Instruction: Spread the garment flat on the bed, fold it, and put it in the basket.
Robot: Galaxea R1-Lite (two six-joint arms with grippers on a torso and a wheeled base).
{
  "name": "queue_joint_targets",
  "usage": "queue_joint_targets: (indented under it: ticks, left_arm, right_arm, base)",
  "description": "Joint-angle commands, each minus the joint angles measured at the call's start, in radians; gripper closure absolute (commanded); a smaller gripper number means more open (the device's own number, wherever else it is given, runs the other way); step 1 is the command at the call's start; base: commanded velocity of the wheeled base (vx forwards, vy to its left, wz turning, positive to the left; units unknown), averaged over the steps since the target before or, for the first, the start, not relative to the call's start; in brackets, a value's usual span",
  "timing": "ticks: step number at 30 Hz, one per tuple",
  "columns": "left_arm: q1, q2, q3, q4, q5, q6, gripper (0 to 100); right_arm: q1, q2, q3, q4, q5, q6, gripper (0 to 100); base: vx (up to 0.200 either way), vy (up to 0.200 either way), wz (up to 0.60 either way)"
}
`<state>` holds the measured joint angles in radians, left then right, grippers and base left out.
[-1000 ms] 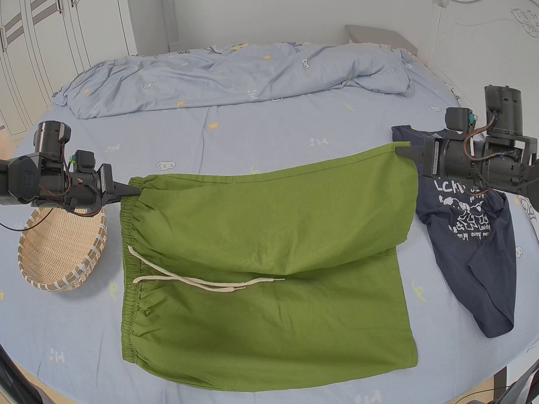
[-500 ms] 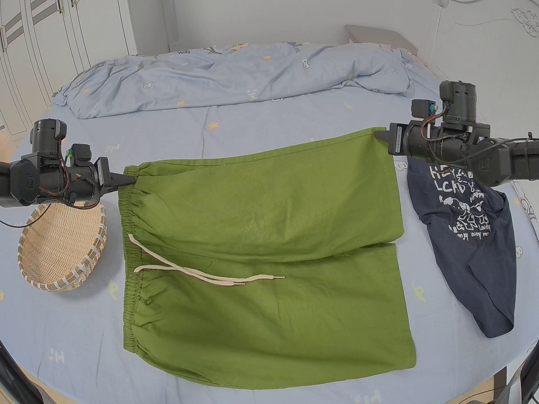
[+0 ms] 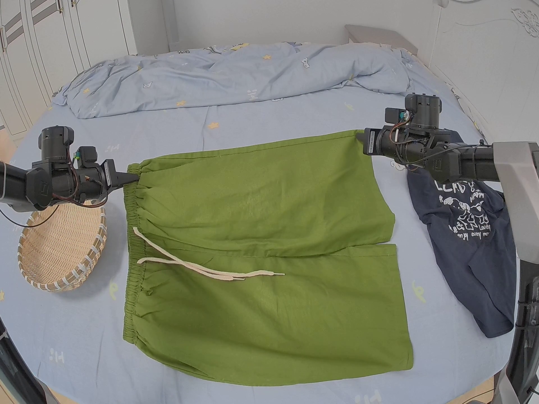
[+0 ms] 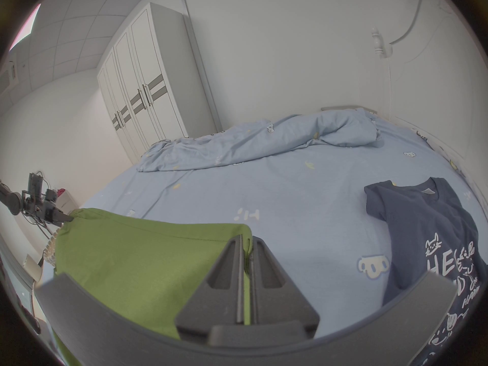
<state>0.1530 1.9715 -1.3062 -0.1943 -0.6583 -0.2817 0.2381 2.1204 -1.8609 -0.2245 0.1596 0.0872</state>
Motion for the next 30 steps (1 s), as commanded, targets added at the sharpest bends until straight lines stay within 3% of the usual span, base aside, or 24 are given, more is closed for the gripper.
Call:
queue_joint_targets:
  ticks: [1,30]
  left_arm:
    - [0.007,0.055,-0.028,-0.004,0.000,-0.001,100]
    - [-0.024,0.208,-0.174,-0.005,0.085,-0.002,100]
  right_arm:
    - [-0.002,0.087,-0.058,0.001,-0.022,-0.004,100]
    - [-0.005,0.145,-0.139,0.028,-0.045,-0.012,100]
  base:
    - [0.000,0.000,0.00]
    - [0.000,0.000,0.00]
